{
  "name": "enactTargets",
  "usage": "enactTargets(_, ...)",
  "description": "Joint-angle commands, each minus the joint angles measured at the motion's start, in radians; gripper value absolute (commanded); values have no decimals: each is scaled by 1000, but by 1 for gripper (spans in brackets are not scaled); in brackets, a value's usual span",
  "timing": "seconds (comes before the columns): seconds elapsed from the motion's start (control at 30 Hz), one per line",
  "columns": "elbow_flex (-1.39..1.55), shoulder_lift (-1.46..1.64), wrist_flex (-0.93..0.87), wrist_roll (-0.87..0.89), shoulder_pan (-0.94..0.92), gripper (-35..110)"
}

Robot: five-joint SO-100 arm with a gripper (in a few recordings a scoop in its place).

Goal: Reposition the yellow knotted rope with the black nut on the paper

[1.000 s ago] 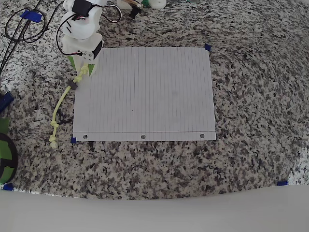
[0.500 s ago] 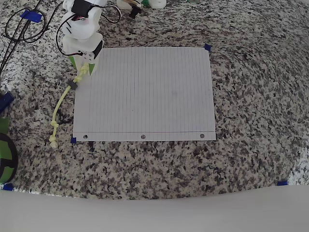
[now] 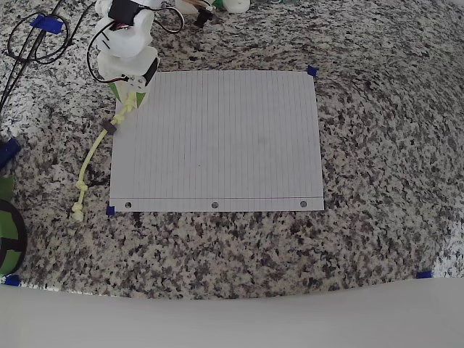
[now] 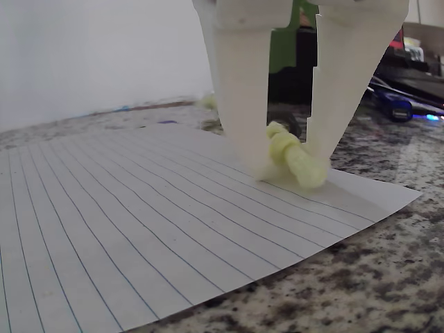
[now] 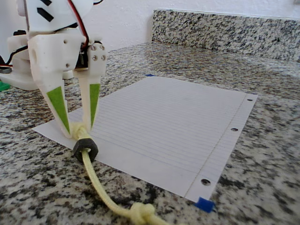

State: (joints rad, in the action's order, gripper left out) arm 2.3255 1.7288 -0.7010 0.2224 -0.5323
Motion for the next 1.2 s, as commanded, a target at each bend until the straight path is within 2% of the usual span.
enactTargets(0.0,-6,15,8,-5,-11,13)
enactTargets(0.03,-5,15,8,-5,-11,0)
enactTargets(0.47,3,81,-43,-28,-2,0)
enactTargets(0.5,5,83,-44,-28,0,4)
enactTargets(0.6,14,83,-40,-28,5,35)
enactTargets(0.7,18,83,-25,-28,5,46)
enactTargets(0.9,23,67,52,-49,5,51)
enactTargets(1.17,23,32,106,-57,0,48)
